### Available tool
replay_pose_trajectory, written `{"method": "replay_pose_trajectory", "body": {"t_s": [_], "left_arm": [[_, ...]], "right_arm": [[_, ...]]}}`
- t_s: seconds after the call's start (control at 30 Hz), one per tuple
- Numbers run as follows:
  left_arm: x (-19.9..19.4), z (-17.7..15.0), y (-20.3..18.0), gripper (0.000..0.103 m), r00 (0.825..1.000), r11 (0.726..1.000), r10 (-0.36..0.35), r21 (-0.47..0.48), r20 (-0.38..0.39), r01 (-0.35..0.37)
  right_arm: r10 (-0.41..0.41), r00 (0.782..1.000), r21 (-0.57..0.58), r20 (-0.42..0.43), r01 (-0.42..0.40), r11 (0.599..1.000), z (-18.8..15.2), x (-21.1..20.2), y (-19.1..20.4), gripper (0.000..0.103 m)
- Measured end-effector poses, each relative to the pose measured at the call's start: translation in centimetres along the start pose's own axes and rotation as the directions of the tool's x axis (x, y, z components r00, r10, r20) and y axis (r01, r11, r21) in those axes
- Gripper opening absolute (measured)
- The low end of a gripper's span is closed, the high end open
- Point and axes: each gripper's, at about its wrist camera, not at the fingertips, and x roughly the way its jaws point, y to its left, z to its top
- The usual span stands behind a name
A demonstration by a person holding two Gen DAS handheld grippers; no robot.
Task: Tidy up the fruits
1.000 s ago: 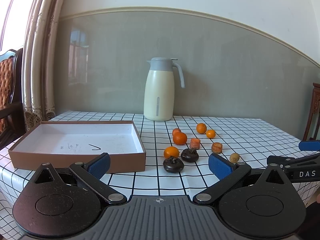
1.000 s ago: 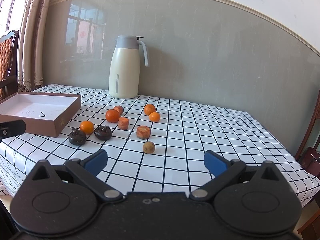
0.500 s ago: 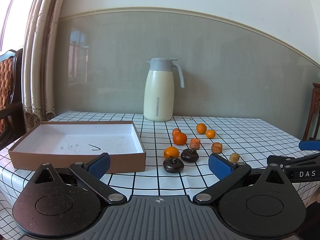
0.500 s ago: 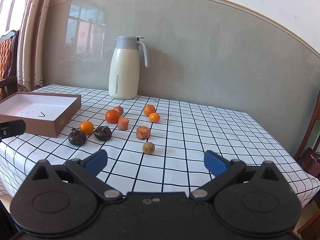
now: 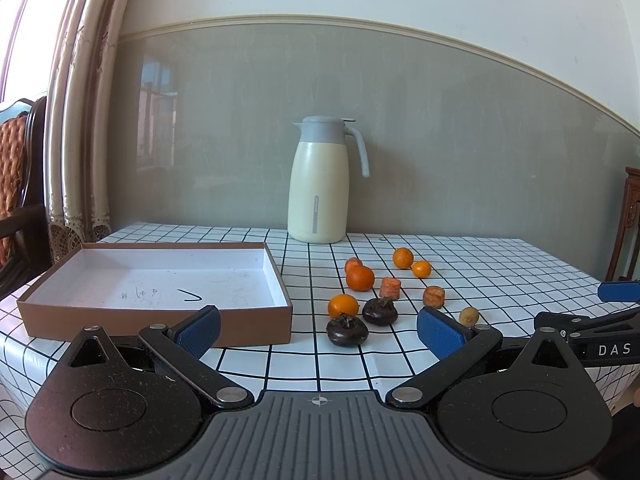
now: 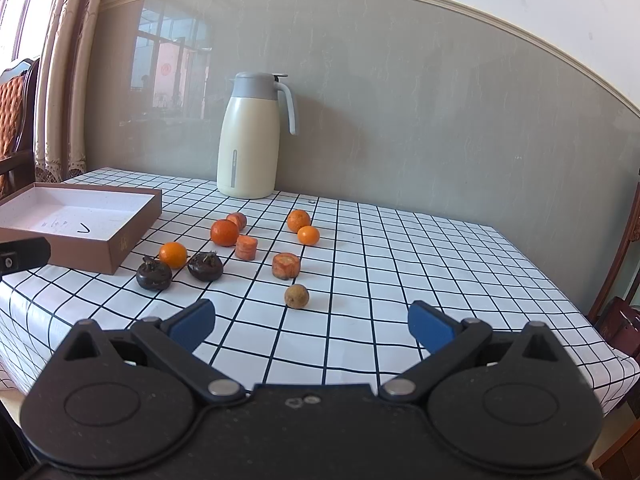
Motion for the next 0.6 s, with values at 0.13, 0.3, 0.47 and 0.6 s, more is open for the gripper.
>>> {"method": "replay_pose_trajectory", "body": {"t_s": [0.13,0.3,0.47,0.6], "left_arm": [[0.02,0.04,0.07,0.103,1.0,1.0,0.0,-0.002,0.001,0.0],[0.05,0.02,0.1,0.103,1.0,1.0,0.0,-0.001,0.002,0.0],[0.09,0.01,0.06,0.103,1.0,1.0,0.001,0.0,0.001,-0.001],[0.1,0.01,0.06,0.103,1.0,1.0,0.001,0.0,0.001,-0.001]], "right_arm": [[0.0,1.0,-0.001,0.0,0.0,1.0,-0.01,-0.01,0.04,0.097],[0.001,1.0,-0.001,0.002,-0.001,1.0,0.1,0.02,-0.25,0.097],[0.0,1.0,-0.002,0.002,0.0,1.0,0.11,-0.01,-0.23,0.097],[-0.002,1.0,-0.005,0.004,0.002,1.0,0.09,-0.02,-0.33,0.097]]}}
